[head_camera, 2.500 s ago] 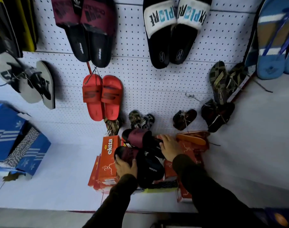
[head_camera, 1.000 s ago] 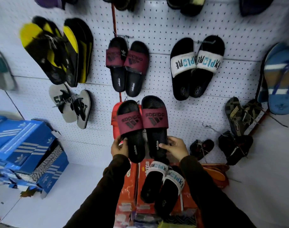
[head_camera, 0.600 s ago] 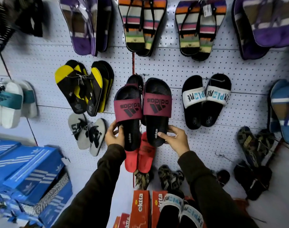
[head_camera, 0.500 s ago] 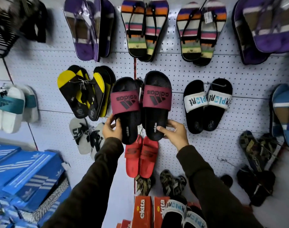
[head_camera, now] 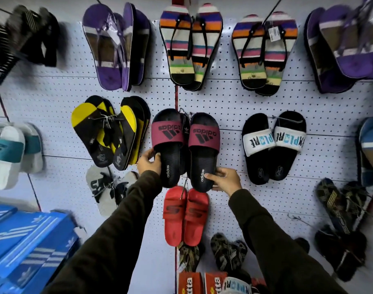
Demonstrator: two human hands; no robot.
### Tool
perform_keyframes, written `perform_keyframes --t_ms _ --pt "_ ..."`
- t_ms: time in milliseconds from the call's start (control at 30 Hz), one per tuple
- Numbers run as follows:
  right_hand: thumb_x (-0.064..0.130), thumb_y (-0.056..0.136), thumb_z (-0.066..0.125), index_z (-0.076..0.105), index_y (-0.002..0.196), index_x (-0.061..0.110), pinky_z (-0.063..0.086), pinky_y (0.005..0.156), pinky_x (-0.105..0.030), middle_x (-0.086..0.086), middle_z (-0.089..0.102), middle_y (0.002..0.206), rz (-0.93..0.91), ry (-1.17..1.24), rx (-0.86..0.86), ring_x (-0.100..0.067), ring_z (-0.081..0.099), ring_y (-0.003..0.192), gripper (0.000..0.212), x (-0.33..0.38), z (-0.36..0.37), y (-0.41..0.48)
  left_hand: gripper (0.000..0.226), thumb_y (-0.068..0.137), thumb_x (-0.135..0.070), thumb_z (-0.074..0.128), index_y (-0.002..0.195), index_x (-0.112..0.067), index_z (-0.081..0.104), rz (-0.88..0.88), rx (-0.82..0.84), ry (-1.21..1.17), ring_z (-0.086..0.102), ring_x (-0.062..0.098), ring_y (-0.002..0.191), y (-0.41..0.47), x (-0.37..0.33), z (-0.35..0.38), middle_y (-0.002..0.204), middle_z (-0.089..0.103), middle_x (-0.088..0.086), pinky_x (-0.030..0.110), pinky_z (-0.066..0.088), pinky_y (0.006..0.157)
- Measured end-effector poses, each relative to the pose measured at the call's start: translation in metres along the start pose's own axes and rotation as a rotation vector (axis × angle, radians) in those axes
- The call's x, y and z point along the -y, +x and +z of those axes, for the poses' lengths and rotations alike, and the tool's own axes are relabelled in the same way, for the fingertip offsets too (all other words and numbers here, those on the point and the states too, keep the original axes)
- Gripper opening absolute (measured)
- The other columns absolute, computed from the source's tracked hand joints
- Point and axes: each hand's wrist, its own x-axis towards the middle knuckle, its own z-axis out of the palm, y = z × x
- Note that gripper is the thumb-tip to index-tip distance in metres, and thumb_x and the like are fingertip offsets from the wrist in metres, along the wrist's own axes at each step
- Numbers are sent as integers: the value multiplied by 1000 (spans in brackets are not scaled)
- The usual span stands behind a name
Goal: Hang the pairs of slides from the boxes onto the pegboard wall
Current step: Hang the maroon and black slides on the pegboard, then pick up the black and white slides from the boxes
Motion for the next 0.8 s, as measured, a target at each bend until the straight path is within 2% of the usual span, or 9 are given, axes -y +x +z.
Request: perform_keyframes --t_ms 100,233,300,367,500,633,700,767,800 --pt "5 77 78 70 110 2 60 56 -25 -15 74 100 -2 2 6 -22 71 76 34 -12 6 -2 36 90 -6 55 126 1 59 -18 13 18 63 29 108 -12 15 6 125 65 19 24 42 92" --pt "5 77 77 66 115 0 61 83 -44 -14 70 100 6 8 -8 -29 69 89 40 -20 14 -5 39 91 -9 52 130 -7 56 -37 -2 7 58 18 94 -24 30 10 127 64 11 21 40 89" --pt "9 76 78 64 120 5 59 87 -49 -13 71 103 27 -22 7 -32 70 93 46 -28 14 -6 41 91 -9 52 132 -11 54 -49 -8 -40 59 18 91 -29 35 12 129 63 10 23 44 89" --pt "11 79 77 61 122 8 60 86 -48 -11 69 104 50 -28 44 -28 69 91 46 -37 12 -12 44 91 -8 53 134 -11 52 -55 -3 -75 60 21 93 -37 42 14 132 61 11 25 46 89" --pt "20 84 74 61 120 14 60 72 -31 0 68 96 84 -52 83 -19 67 84 39 -62 0 -31 45 90 -10 57 135 -10 49 -96 -21 -117 55 17 100 -65 70 15 136 57 12 27 44 91" --pt "25 83 73 69 104 22 59 89 -44 -6 72 102 175 -175 89 -27 71 97 22 -111 -18 -51 40 90 -13 58 130 -10 54 -204 -18 -48 62 28 106 -110 119 21 132 59 10 42 50 99" --pt "18 86 69 70 109 14 62 76 -34 -8 72 102 251 -203 66 -22 70 90 24 -139 -31 -66 34 90 -13 58 124 -10 58 -268 6 -12 62 27 103 -139 147 28 125 63 10 42 52 95" --pt "7 87 66 67 116 0 54 58 -14 -13 71 102 319 -229 30 -12 65 78 30 -165 -45 -82 33 90 -12 58 123 -9 60 -335 86 58 58 21 92 -170 169 32 116 65 8 30 50 82" --pt "4 87 66 66 117 -3 50 55 -10 -14 70 104 362 -240 21 -13 64 80 31 -179 -54 -91 33 90 -11 58 123 -8 61 -371 138 99 58 20 92 -184 182 36 114 65 8 27 47 81"
